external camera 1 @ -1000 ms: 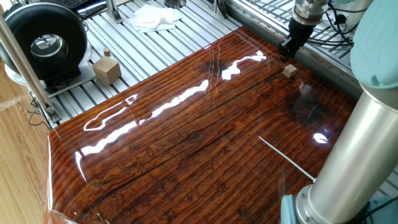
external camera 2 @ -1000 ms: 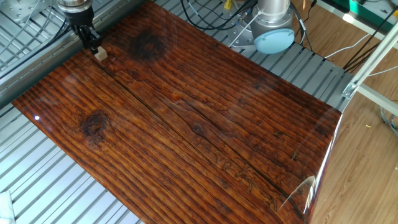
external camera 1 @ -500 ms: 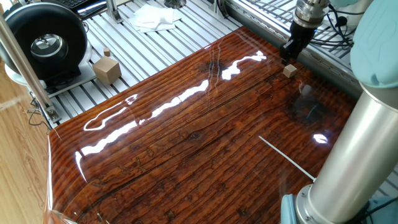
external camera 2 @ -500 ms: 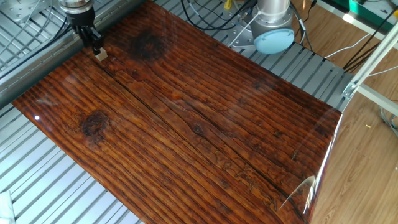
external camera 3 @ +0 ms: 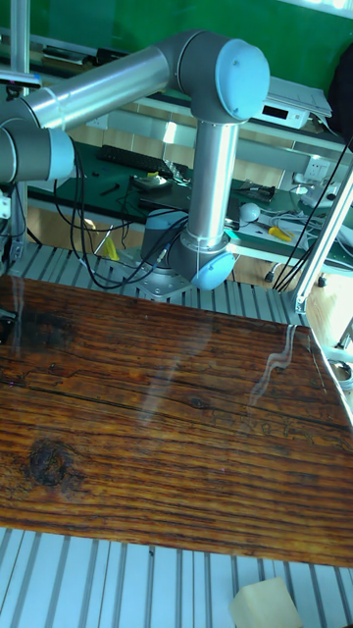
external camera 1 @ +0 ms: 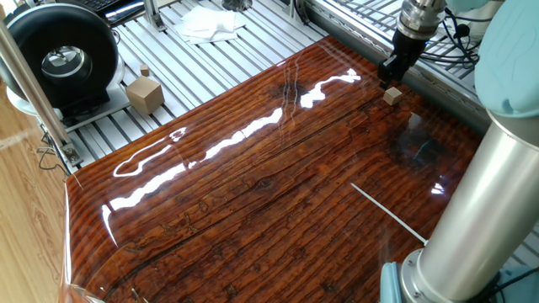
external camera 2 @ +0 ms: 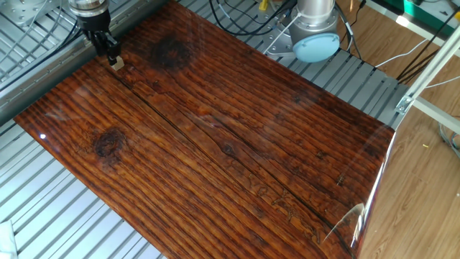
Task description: Hold a small block with the gripper and sweep it from left to right on the table
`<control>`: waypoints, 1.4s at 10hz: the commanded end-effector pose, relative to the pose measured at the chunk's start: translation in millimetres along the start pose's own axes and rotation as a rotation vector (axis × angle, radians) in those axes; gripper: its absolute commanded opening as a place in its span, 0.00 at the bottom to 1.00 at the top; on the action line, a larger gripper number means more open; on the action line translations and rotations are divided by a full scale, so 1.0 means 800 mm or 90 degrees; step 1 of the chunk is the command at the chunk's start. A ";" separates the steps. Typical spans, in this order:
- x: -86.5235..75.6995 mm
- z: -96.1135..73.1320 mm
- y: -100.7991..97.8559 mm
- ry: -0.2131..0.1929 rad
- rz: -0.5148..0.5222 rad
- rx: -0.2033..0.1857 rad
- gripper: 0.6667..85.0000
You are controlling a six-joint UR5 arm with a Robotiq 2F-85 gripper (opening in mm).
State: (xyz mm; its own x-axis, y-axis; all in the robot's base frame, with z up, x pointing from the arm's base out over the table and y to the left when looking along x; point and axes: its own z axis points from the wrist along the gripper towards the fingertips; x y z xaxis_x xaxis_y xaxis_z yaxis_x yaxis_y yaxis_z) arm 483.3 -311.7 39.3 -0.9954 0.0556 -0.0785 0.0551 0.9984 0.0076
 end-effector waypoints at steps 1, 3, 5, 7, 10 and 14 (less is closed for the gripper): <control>0.005 -0.005 0.002 0.016 0.008 0.000 0.54; 0.046 -0.009 -0.007 0.096 0.054 0.021 0.53; 0.027 -0.006 -0.009 0.060 0.003 0.021 0.53; 0.001 -0.005 -0.015 0.010 -0.026 0.033 0.54; -0.007 -0.005 -0.002 -0.008 -0.005 0.007 0.59; -0.017 -0.002 -0.023 -0.032 0.002 0.000 0.60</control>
State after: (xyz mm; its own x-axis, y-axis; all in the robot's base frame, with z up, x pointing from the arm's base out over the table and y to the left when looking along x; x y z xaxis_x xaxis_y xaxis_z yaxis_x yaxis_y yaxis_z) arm 486.6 -326.1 39.2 -0.9951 0.0416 -0.0895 0.0431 0.9990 -0.0142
